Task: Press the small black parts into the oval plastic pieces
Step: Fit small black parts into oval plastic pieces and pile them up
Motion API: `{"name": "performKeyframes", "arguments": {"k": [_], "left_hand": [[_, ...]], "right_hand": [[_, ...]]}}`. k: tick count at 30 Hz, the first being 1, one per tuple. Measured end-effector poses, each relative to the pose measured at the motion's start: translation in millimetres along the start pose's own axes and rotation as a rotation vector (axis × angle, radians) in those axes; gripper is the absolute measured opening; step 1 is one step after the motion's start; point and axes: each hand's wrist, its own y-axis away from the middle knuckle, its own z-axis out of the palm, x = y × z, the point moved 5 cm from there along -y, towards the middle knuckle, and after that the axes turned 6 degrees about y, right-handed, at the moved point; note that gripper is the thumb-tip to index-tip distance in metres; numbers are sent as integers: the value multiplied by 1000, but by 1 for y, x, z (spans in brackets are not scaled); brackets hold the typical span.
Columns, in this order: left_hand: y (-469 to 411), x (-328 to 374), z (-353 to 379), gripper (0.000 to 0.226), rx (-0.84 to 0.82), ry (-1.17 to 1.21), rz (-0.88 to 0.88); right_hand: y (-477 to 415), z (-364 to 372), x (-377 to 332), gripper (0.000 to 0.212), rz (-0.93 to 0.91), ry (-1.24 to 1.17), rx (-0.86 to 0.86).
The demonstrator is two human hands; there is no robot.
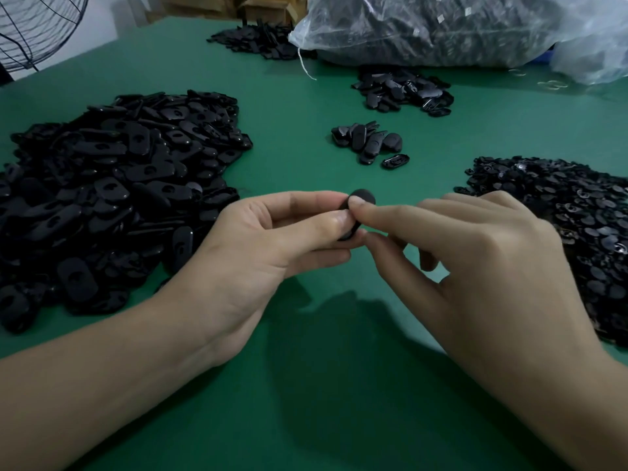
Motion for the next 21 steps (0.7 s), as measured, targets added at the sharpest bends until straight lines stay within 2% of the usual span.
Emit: {"name": "performKeyframes", "arguments": {"k": [2, 4, 7, 10, 12, 15, 21], "left_hand": [[-2, 2, -2, 23, 32, -12, 37], [-3, 5, -3, 23, 60, -57, 93], [-3, 11, -1, 15, 63, -137, 192], [0, 13, 2, 15, 52, -232, 278], [3, 14, 6, 17, 30, -280, 324], [7, 17, 10, 17, -6, -388, 396], [10, 21, 14, 18, 1, -571, 518]], "right_hand": [[0, 5, -1, 29, -5, 11, -58], [2, 8, 0, 37, 50, -84, -102], [6, 11, 7, 37, 289, -511, -112], [8, 20, 12, 23, 567, -979, -139], [9, 29, 11, 11, 676, -1155, -195], [10, 38, 8, 8, 728, -1299, -267], [11, 43, 6, 4, 767, -1553, -301]]}}
